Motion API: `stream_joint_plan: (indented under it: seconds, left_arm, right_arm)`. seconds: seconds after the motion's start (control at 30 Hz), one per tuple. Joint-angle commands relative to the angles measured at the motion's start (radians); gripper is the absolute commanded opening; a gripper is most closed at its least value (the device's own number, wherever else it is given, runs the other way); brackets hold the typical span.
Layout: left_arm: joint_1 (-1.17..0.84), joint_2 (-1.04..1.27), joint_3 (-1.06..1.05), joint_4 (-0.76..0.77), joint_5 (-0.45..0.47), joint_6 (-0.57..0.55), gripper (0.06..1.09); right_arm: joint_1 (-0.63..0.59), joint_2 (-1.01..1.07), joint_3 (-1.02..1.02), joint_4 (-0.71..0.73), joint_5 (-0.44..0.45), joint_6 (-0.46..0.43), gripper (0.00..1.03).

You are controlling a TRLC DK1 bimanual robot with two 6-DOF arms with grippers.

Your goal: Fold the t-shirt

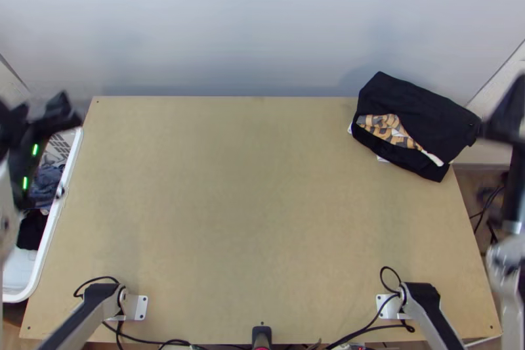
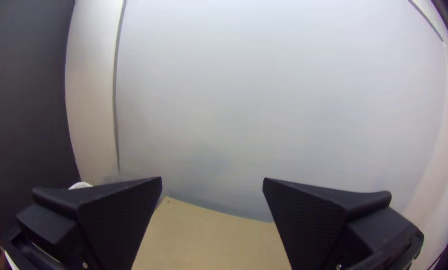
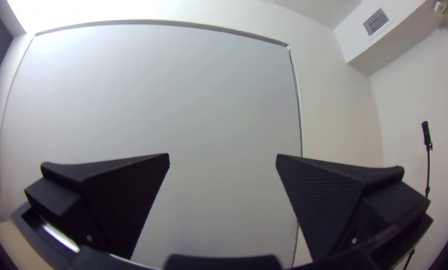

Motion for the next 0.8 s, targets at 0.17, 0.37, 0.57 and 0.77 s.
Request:
stream_joint_plan:
  seconds: [0.17, 0.37, 0.57, 0.77]
  left_arm:
    - [0.032, -0.664, -0.582, 0.314, -0.096, 0.153, 0.97]
    - [0.063, -0.948, -0.791, 0.329, -0.095, 0.212, 1.0]
    - [0.124, -0.949, -0.906, 0.291, -0.121, 0.139, 1.04]
    - [0.148, -0.949, -1.139, 0.338, -0.13, 0.079, 1.04]
  right_arm:
    - [0.232, -0.715, -0.604, 0.106, -0.038, 0.019, 0.99]
    - [0.223, -0.732, -0.633, -0.11, 0.019, 0.162, 0.99]
    - [0.222, -0.732, -0.794, -0.066, 0.019, 0.274, 0.99]
    - [0.223, -0.732, -0.99, -0.092, 0.016, 0.324, 0.99]
